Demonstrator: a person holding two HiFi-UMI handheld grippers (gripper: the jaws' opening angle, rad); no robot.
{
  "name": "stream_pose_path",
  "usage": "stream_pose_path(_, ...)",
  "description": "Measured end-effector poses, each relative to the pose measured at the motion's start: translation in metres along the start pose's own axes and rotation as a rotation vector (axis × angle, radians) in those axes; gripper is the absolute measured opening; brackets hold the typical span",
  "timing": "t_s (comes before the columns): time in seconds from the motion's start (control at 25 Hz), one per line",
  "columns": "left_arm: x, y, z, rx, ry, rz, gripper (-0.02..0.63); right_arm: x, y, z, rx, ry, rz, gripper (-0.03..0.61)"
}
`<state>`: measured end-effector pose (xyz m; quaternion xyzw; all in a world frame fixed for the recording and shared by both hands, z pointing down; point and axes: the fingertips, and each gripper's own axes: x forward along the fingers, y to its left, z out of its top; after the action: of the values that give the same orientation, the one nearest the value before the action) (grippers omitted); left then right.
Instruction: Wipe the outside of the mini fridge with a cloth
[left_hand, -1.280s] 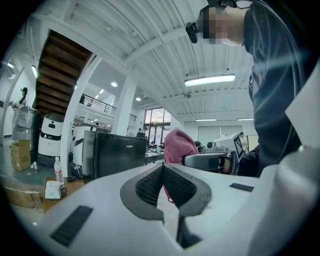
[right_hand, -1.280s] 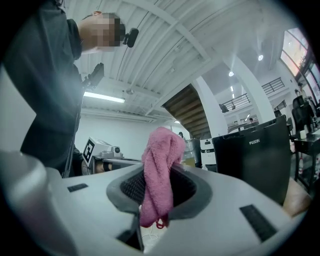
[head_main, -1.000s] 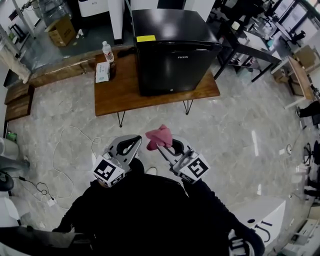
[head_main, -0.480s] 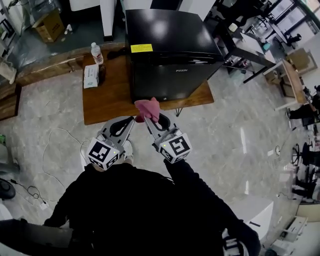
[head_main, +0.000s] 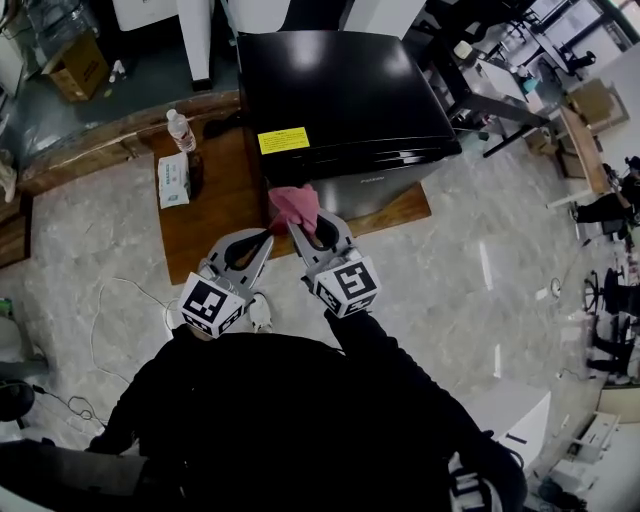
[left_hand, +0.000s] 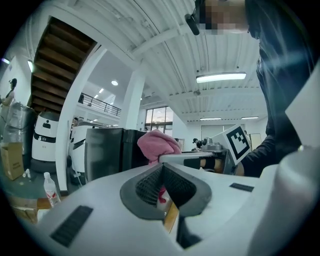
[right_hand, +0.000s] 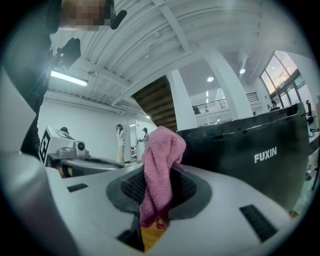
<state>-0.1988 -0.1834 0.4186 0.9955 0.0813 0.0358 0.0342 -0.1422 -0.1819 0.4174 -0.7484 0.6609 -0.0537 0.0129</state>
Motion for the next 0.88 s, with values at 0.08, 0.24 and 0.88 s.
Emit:
stream_pose_path(0.08, 0.007, 0.009, 0.000, 0.001, 0.003, -0.021, 0.006, 0.012, -0.009, 0.000, 0.007, 0.004, -0.022, 0.101)
stream_pose_path(0.24, 0.021, 0.027, -0.007, -0.004, 0.013, -0.059, 0.006, 0.029, -0.018, -0.002, 0.009, 0.003, -0.056, 0.100)
stream_pose_path(0.88, 0.071, 0.000, -0.008, -0.014, 0.020, -0.077, 0.006, -0.003, -0.076, -0.003, 0.047, -0.015, -0.098, 0.097)
